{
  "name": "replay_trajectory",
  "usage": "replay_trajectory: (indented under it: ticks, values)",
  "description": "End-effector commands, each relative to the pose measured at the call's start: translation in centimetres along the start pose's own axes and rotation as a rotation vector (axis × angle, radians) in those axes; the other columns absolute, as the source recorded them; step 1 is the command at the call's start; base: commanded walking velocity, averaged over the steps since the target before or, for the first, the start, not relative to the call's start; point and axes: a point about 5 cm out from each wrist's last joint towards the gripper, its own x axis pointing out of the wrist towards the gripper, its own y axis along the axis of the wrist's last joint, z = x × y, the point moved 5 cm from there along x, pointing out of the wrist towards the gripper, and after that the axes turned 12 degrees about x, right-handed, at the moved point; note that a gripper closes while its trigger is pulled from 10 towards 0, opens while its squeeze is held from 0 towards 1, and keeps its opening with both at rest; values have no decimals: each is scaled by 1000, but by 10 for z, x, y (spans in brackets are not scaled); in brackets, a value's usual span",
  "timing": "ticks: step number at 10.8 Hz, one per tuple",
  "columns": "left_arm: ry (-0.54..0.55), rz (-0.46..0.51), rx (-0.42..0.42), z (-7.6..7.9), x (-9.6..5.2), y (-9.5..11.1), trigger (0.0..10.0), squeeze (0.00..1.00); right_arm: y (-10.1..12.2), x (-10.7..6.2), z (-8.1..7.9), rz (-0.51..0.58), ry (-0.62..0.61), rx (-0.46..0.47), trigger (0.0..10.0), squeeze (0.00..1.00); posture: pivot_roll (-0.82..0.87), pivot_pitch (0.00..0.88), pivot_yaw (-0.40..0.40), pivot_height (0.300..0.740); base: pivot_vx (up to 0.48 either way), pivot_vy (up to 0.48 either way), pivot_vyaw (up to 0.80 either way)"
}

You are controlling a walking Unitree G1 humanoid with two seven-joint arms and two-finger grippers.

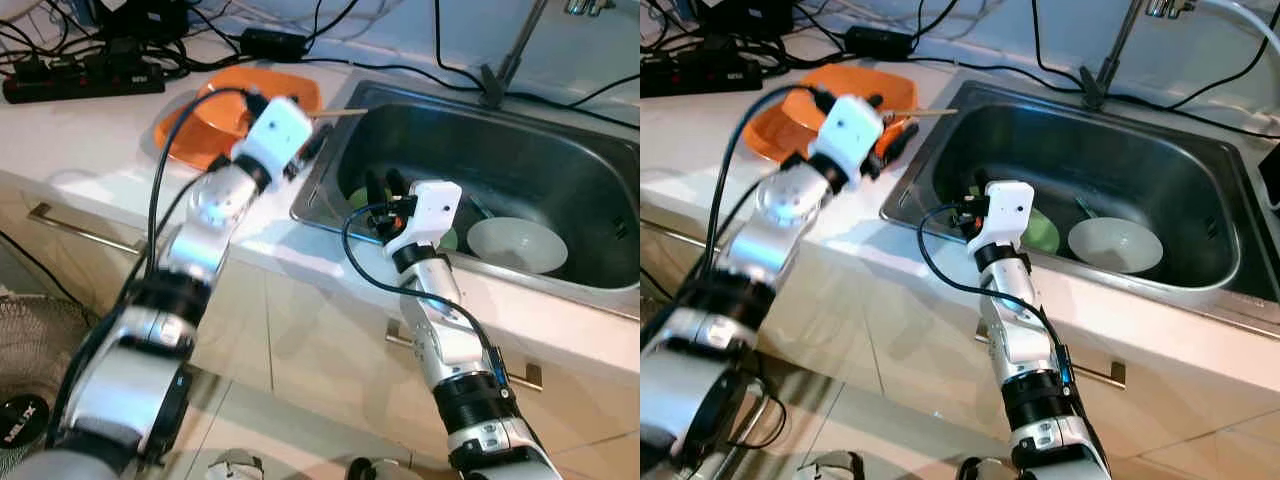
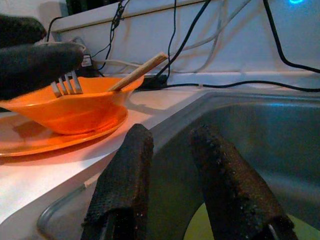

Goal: Kitchen organization

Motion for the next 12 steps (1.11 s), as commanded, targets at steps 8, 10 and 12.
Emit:
replay_trajectory:
  ticks: [8, 10, 12]
  values:
    - [-3, -138, -10, 16, 22, -17, 10000, 0, -2, -1, 5, -3, -19, -3, 10000, 0, 90, 66, -22, 740, 0, 0, 0]
    - [35, -145, -9, 10, 22, -17, 10000, 0, -2, -1, 5, -3, -20, -3, 10000, 0, 94, 67, -23, 740, 0, 0, 0]
    - [63, -155, -20, 5, 23, -19, 4196, 0, -3, -1, 4, -6, -19, -2, 10000, 0, 95, 66, -23, 740, 0, 0, 0]
